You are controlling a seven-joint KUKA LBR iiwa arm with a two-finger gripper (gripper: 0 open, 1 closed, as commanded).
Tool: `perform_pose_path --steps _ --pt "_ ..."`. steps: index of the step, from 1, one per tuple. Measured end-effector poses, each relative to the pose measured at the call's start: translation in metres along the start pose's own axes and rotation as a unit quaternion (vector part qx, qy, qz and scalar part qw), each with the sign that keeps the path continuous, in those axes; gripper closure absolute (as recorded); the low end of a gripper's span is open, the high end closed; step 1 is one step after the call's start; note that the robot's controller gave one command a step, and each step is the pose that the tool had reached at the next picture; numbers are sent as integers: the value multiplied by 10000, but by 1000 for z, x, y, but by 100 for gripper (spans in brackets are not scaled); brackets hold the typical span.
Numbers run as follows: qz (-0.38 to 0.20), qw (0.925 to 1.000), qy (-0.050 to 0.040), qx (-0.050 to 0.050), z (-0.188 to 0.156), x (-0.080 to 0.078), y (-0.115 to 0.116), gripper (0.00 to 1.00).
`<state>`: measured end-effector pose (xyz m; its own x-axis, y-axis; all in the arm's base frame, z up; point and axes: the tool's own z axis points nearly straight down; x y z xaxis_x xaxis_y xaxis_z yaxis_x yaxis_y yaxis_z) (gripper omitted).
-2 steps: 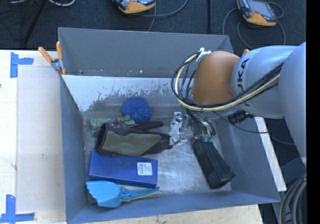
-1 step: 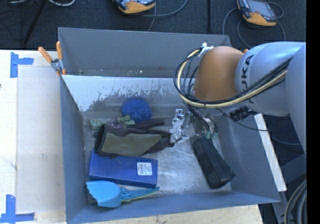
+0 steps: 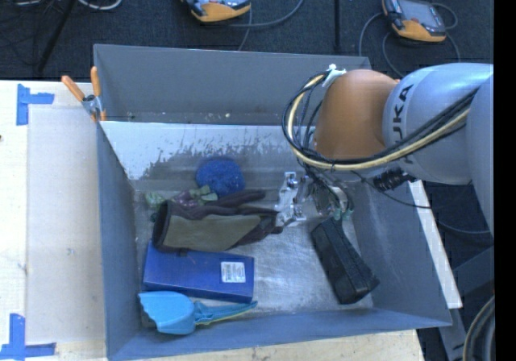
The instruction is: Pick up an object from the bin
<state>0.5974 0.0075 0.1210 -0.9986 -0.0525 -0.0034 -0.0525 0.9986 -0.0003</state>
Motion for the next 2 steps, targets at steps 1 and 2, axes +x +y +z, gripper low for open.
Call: perform_pose_path --steps 1,2 --pt "-5 10000 0 0 -7 0 0 100" --pt "-8 10000 18 -2 -13 1 0 100"
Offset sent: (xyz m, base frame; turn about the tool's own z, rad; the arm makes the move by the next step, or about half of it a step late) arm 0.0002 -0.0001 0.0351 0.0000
